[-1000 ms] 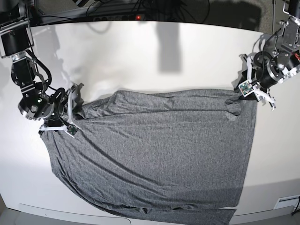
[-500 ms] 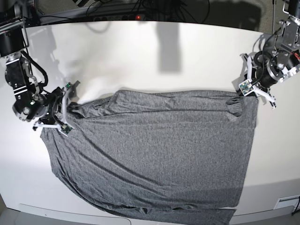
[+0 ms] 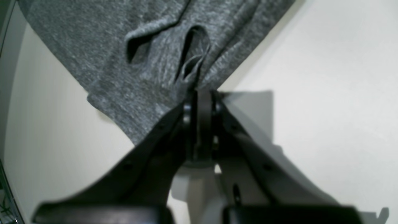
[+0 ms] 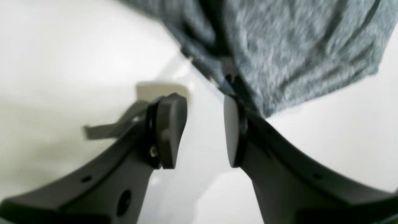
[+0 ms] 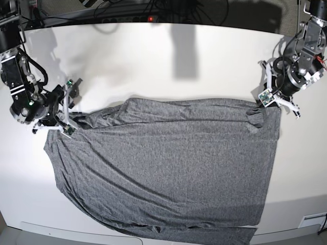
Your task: Fold the T-shirt properly
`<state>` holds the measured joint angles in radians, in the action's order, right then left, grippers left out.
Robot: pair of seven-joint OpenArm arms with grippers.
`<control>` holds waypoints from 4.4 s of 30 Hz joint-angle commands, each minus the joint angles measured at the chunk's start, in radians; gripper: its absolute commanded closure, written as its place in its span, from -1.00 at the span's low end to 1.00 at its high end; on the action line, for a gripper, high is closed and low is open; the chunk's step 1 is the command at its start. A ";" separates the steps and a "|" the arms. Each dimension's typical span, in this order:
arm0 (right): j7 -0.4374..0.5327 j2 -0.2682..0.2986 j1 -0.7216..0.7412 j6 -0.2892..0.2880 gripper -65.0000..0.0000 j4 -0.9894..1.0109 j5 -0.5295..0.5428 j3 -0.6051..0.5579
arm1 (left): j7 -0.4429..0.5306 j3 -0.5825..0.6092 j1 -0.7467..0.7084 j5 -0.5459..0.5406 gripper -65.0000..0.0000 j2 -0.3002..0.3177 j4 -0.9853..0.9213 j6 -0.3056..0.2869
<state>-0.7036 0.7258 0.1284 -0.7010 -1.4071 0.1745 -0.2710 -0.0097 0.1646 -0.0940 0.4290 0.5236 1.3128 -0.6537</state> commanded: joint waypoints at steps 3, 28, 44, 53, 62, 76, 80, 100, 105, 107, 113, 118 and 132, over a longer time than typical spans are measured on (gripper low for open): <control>0.161 0.019 -0.008 0.003 0.26 -0.013 -0.135 0.009 | -0.067 0.008 -0.011 0.038 1.00 0.003 -0.013 -0.044; 0.423 0.009 0.085 0.010 0.26 0.185 -0.482 -0.213 | -0.069 0.008 -0.011 0.038 1.00 0.004 -0.013 -0.044; 0.390 0.055 0.079 0.061 1.00 0.157 -0.308 -0.212 | -0.109 0.005 -0.042 -0.158 1.00 0.023 0.030 -0.044; 0.357 0.127 0.058 0.051 1.00 0.123 -0.189 -0.167 | -0.138 -0.058 -0.124 -0.275 1.00 0.083 0.208 0.005; 0.356 0.084 0.135 0.051 1.00 0.130 -0.200 -0.100 | -0.101 -0.197 -0.054 -0.360 1.00 0.034 0.212 0.041; 0.401 -0.097 0.359 0.059 1.00 0.449 -0.227 -0.100 | -0.056 -0.196 0.143 -0.361 1.00 0.020 -0.011 0.101; 0.404 -0.112 0.399 0.060 1.00 0.480 -0.227 -0.100 | -0.045 -0.196 0.206 -0.359 1.00 0.020 -0.048 0.100; 0.424 -0.159 0.429 0.159 1.00 0.481 -0.362 -0.101 | 0.007 -0.194 0.302 -0.316 1.00 -0.048 -0.169 0.089; 0.428 -0.158 0.429 0.160 1.00 0.482 -0.376 -0.101 | 0.008 -0.194 0.349 -0.315 1.00 -0.058 -0.244 0.089; 0.434 -0.158 0.428 0.160 1.00 0.482 -0.412 -0.101 | 0.008 -0.194 0.359 -0.315 1.00 -0.058 -0.259 0.089; 0.436 -0.161 0.429 0.161 0.49 0.482 -0.414 -0.101 | 0.011 -0.194 0.361 -0.317 0.85 -0.058 -0.261 0.090; 0.435 -0.166 0.433 0.355 0.31 0.482 -0.407 -0.101 | 0.010 -0.194 0.369 -0.318 0.38 -0.057 -0.259 0.093; 0.351 -0.166 0.435 0.363 0.37 0.480 -0.064 -0.101 | -0.309 -0.196 0.401 -0.709 0.78 -0.049 -0.194 0.101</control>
<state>-0.3679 0.5449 0.5289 -0.3477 -0.9115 0.1143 -0.3809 -0.3405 -0.0246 0.2802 -0.2790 0.4541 1.1000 -0.5533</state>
